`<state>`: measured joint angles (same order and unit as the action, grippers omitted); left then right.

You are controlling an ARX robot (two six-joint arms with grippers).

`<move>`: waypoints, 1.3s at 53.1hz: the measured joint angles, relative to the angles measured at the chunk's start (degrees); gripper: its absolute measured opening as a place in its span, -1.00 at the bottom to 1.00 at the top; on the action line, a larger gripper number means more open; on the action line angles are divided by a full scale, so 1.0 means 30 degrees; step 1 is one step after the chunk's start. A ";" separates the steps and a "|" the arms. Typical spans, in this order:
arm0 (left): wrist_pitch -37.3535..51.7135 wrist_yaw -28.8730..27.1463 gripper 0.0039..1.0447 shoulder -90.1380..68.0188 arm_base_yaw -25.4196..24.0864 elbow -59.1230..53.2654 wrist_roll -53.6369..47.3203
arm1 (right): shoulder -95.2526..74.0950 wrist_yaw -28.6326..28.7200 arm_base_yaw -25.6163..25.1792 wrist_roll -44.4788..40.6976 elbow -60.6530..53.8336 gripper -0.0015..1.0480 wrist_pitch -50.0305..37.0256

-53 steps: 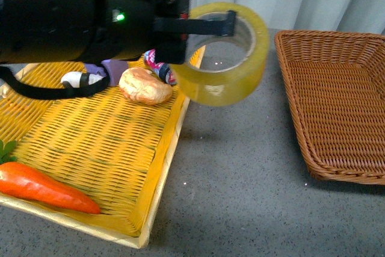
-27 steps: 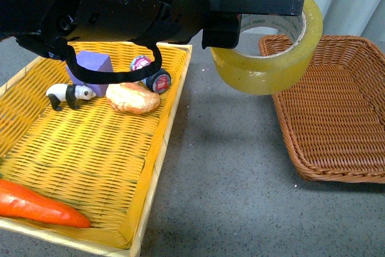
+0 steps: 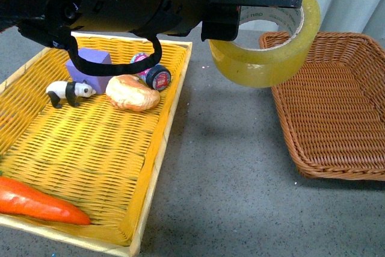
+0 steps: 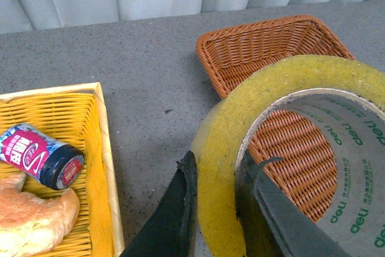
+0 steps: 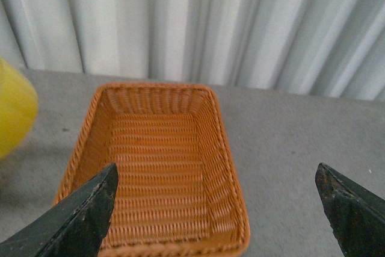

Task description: Move tape to another basket

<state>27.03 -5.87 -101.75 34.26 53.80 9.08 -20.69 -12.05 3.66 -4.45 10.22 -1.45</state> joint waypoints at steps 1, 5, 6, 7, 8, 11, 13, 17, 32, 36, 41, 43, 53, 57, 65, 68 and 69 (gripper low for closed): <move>0.0000 0.0022 -0.71 -0.0007 0.0000 0.0000 0.0000 | -0.0794 0.0699 -0.0335 0.0168 0.0510 0.83 -0.0204; 0.0000 0.0044 -0.71 -0.0007 0.0000 0.0000 0.0000 | -0.3752 0.3140 -0.1494 0.1115 0.2492 0.83 -0.0335; 0.0000 0.0036 -0.71 -0.0007 0.0000 0.0000 0.0000 | -0.4204 0.3745 -0.1647 0.1421 0.2783 0.83 -0.0321; 0.0000 0.0022 -0.71 -0.0007 0.0000 0.0000 0.0000 | -0.5085 0.4546 -0.1931 0.1851 0.3402 0.83 -0.0211; 0.0000 0.0022 -0.71 -0.0007 0.0000 0.0000 0.0000 | -0.5974 0.5348 -0.2164 0.2273 0.4058 0.83 0.0007; 0.0000 0.0015 -0.71 -0.0007 0.0000 0.0000 0.0000 | -0.8160 0.7053 -0.2499 0.3038 0.5661 0.83 0.0386; 0.0000 0.0015 -0.71 -0.0007 0.0000 0.0000 0.0000 | -0.9887 0.8597 -0.2528 0.3446 0.6936 0.83 0.0780; 0.0000 -0.0007 -0.71 -0.0007 0.0000 0.0000 0.0000 | -1.2815 1.0389 -0.2259 0.3701 0.9355 0.83 0.2310; 0.0000 0.0015 -0.71 -0.0007 0.0000 0.0000 0.0000 | -1.9926 1.2065 -0.0845 0.1967 1.6058 0.83 0.7424; 0.0000 0.0015 -0.71 -0.0007 0.0000 0.0000 0.0000 | -2.1485 1.2058 -0.0313 0.0831 1.7245 0.83 0.8597; 0.0000 0.0007 -0.71 -0.0007 0.0000 0.0000 0.0000 | -2.2950 1.1504 0.0408 -0.1246 1.8396 0.83 0.9755; 0.0000 0.0007 -0.71 -0.0007 0.0000 0.0000 0.0000 | -2.3372 1.1285 0.0590 -0.1829 1.8775 0.83 0.9945; 0.0000 0.0007 -0.71 -0.0007 0.0000 0.0000 0.0000 | -2.5842 1.0557 0.1188 -0.4102 2.1289 0.83 1.0520; 0.0000 -0.0044 -0.71 -0.0007 0.0000 0.0000 -0.0007 | -2.6775 1.0520 0.1450 -0.4809 2.2280 0.83 1.0797; 0.0000 0.0007 -0.71 -0.0007 0.0000 0.0000 0.0000 | -2.7933 1.0127 0.1909 -0.5996 2.3853 0.83 1.1351; 0.0000 -0.0007 -0.71 -0.0007 0.0000 0.0000 0.0000 | -2.8144 0.9923 0.1996 -0.6353 2.4188 0.83 1.1504; -0.0007 -0.0036 -0.71 -0.0007 0.0000 0.0007 0.0000 | -2.8246 0.9828 0.2040 -0.6586 2.4363 0.83 1.1562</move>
<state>27.00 -5.98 -101.78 34.26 53.82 9.08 -105.43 17.43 9.78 -24.21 83.31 33.23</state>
